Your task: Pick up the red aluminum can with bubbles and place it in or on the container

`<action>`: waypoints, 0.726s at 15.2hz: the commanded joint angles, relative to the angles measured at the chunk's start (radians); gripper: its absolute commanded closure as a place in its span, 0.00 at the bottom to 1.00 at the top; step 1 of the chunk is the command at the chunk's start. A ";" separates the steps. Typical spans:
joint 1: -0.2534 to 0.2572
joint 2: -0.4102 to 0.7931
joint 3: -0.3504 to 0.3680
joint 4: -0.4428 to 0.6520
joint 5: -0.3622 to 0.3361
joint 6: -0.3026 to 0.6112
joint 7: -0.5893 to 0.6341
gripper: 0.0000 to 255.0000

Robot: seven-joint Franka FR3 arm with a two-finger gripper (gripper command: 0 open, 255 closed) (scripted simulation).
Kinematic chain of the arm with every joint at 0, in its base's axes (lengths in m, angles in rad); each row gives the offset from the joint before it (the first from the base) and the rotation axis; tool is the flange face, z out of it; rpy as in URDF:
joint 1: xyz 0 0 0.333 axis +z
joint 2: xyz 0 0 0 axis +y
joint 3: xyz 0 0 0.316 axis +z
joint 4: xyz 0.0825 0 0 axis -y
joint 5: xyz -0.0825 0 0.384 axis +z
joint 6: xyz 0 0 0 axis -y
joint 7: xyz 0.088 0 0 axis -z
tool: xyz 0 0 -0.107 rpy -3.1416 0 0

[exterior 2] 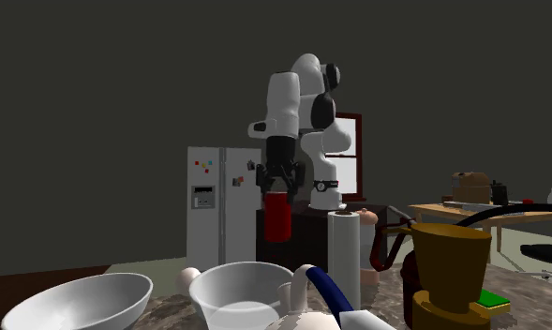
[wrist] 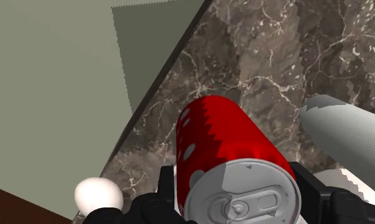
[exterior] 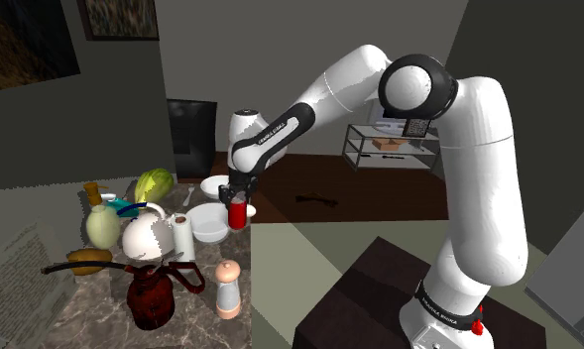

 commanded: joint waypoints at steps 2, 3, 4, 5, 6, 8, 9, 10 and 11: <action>-0.002 -0.030 0.003 0.002 0.004 -0.032 -0.003 1.00; -0.002 -0.039 0.004 0.004 0.006 -0.043 -0.004 1.00; -0.003 -0.045 0.004 0.006 0.007 -0.051 -0.005 1.00; -0.001 -0.015 0.003 0.063 0.006 -0.078 -0.007 1.00; 0.000 0.016 0.003 0.122 0.006 -0.106 -0.009 1.00; 0.002 0.083 0.001 0.248 0.005 -0.165 -0.013 1.00; 0.004 0.118 0.000 0.316 0.005 -0.197 -0.015 1.00; 0.006 0.156 0.000 0.387 0.005 -0.231 -0.017 1.00; 0.008 0.196 -0.001 0.463 0.004 -0.267 -0.020 1.00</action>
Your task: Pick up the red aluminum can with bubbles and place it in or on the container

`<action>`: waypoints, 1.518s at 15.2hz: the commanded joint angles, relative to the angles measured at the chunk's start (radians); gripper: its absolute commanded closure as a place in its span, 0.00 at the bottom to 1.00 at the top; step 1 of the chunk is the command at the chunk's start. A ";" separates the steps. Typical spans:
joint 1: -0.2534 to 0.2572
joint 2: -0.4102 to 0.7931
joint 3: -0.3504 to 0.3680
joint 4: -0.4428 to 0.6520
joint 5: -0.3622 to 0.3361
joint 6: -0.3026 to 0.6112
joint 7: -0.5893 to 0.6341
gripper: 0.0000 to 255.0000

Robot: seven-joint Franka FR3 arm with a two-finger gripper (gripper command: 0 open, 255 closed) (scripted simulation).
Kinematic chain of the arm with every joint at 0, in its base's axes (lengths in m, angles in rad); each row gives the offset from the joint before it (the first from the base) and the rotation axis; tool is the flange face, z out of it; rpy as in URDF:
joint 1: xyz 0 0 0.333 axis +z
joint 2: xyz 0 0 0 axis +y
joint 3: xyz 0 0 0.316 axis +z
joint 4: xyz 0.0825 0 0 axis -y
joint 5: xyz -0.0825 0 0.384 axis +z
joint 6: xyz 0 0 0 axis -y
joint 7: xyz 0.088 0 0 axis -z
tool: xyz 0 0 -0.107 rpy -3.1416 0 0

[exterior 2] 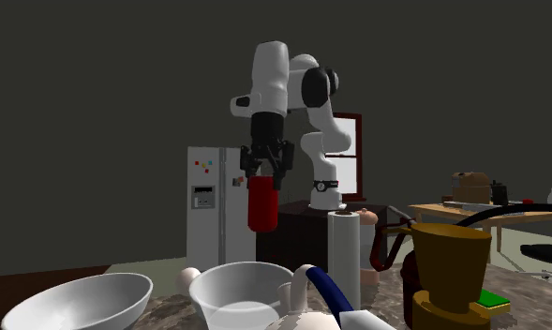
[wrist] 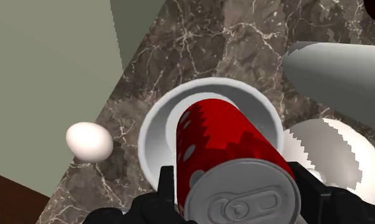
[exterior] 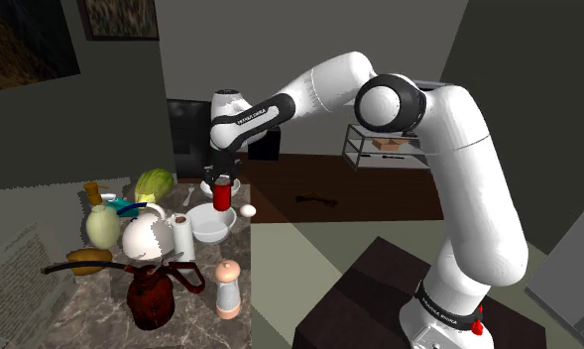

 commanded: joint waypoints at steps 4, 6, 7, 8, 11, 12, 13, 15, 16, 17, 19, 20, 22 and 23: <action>0.015 0.243 -0.005 0.464 -0.001 -0.220 -0.015 1.00; 0.020 0.312 -0.006 0.577 -0.001 -0.265 -0.019 1.00; 0.020 0.315 -0.007 0.570 -0.001 -0.254 -0.018 1.00; 0.019 0.319 -0.007 0.563 -0.001 -0.244 -0.018 1.00; 0.019 0.332 -0.008 0.546 -0.002 -0.213 -0.017 1.00; 0.019 0.337 -0.008 0.541 -0.003 -0.204 -0.017 1.00; 0.019 0.342 -0.008 0.536 -0.003 -0.194 -0.016 1.00; 0.019 0.353 -0.009 0.529 -0.004 -0.176 -0.016 1.00; 0.019 0.359 -0.009 0.527 -0.004 -0.167 -0.015 1.00; 0.019 0.365 -0.009 0.524 -0.004 -0.158 -0.015 1.00; 0.019 0.379 -0.010 0.522 -0.005 -0.142 -0.014 1.00; 0.019 0.386 -0.010 0.520 -0.005 -0.134 -0.014 1.00; 0.020 0.400 -0.011 0.519 -0.006 -0.118 -0.014 1.00; 0.020 0.408 -0.011 0.519 -0.006 -0.111 -0.013 1.00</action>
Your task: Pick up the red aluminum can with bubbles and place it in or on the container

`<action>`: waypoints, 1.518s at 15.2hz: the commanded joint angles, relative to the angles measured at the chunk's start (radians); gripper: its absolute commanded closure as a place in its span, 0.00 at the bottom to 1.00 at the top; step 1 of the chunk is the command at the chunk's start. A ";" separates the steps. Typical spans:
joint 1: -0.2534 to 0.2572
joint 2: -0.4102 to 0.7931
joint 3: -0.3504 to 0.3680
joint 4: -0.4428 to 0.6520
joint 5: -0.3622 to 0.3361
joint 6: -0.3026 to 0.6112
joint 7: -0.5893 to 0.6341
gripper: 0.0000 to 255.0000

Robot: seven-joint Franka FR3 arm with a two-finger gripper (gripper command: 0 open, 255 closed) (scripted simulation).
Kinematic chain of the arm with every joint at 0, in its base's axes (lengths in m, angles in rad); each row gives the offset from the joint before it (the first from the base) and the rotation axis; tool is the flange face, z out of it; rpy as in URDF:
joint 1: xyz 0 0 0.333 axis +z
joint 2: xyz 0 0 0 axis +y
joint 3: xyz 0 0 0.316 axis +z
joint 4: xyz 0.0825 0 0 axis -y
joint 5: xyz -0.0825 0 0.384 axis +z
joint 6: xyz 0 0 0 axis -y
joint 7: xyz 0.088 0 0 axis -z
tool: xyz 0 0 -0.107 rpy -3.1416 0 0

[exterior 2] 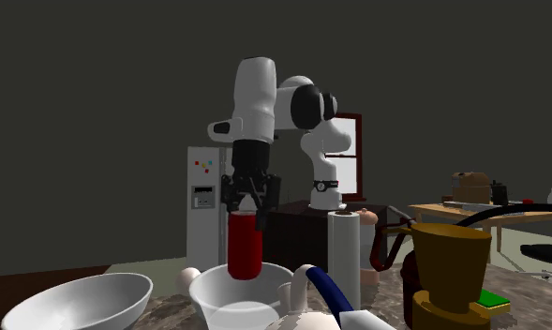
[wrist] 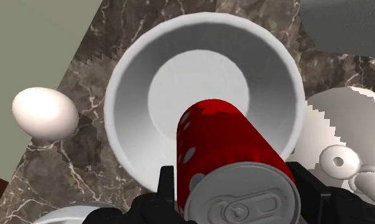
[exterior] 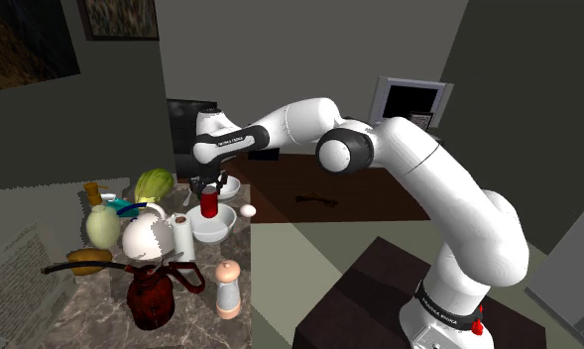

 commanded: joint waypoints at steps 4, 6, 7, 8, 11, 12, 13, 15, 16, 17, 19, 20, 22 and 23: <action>0.000 0.024 -0.001 0.004 -0.001 0.022 0.000 1.00; 0.000 0.024 -0.001 0.004 -0.001 0.022 0.000 1.00; 0.000 0.024 -0.001 0.004 -0.001 0.022 0.000 1.00; 0.000 0.024 -0.001 0.004 -0.001 0.022 0.000 1.00; 0.000 0.024 -0.001 0.003 -0.001 0.022 0.000 0.00; 0.000 0.023 -0.001 0.003 -0.001 0.022 0.000 0.00; 0.000 0.023 -0.001 0.002 -0.001 0.022 0.000 0.00; 0.000 0.023 -0.001 0.002 -0.001 0.022 0.000 0.00; 0.000 0.024 -0.001 0.004 -0.001 0.022 0.000 0.00; -0.001 -0.005 0.000 -0.014 0.000 0.011 0.000 0.00; -0.002 -0.057 0.002 -0.042 0.001 -0.015 0.000 0.00; -0.003 -0.077 0.002 -0.049 0.002 -0.026 0.000 0.00; -0.003 -0.077 0.002 -0.050 0.002 -0.026 0.000 0.00; -0.003 -0.077 0.002 -0.049 0.002 -0.026 0.000 0.00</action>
